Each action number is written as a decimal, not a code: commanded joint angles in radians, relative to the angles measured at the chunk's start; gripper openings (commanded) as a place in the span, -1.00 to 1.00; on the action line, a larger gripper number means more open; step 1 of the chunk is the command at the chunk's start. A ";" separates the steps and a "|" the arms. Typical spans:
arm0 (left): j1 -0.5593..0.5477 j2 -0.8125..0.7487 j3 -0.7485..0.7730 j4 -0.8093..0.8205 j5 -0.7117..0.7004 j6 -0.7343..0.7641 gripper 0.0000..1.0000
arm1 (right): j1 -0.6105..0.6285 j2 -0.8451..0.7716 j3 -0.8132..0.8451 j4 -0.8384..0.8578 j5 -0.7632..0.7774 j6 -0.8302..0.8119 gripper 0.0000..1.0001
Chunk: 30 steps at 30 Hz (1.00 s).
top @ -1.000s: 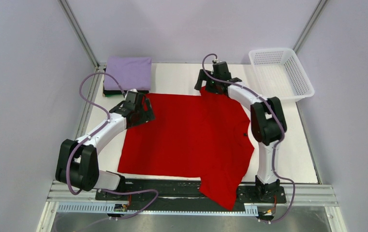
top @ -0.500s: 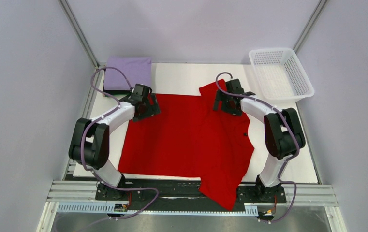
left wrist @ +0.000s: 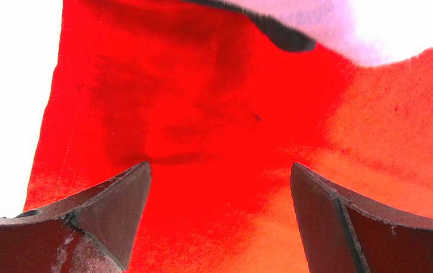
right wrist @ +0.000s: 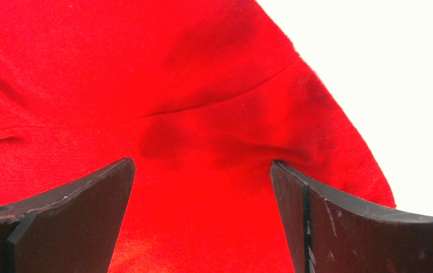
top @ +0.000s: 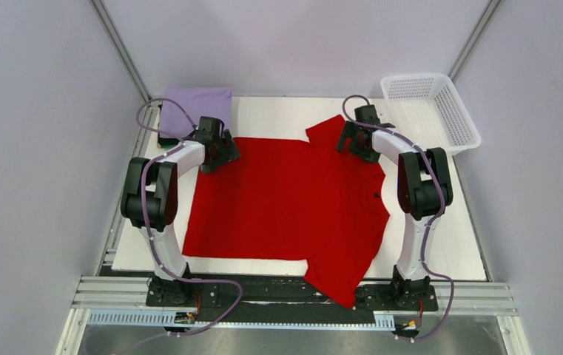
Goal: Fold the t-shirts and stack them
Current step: Flatten out the tshirt
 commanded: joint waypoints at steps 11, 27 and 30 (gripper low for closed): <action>0.030 0.152 0.154 -0.061 -0.015 -0.009 1.00 | -0.082 0.209 0.219 -0.048 -0.050 -0.014 1.00; -0.115 -0.488 -0.125 -0.358 -0.133 -0.078 1.00 | -0.042 -0.464 -0.271 0.017 0.095 0.088 1.00; -0.140 -0.665 -0.273 -0.427 -0.147 -0.145 1.00 | -0.043 -0.613 -0.424 0.090 0.067 0.114 1.00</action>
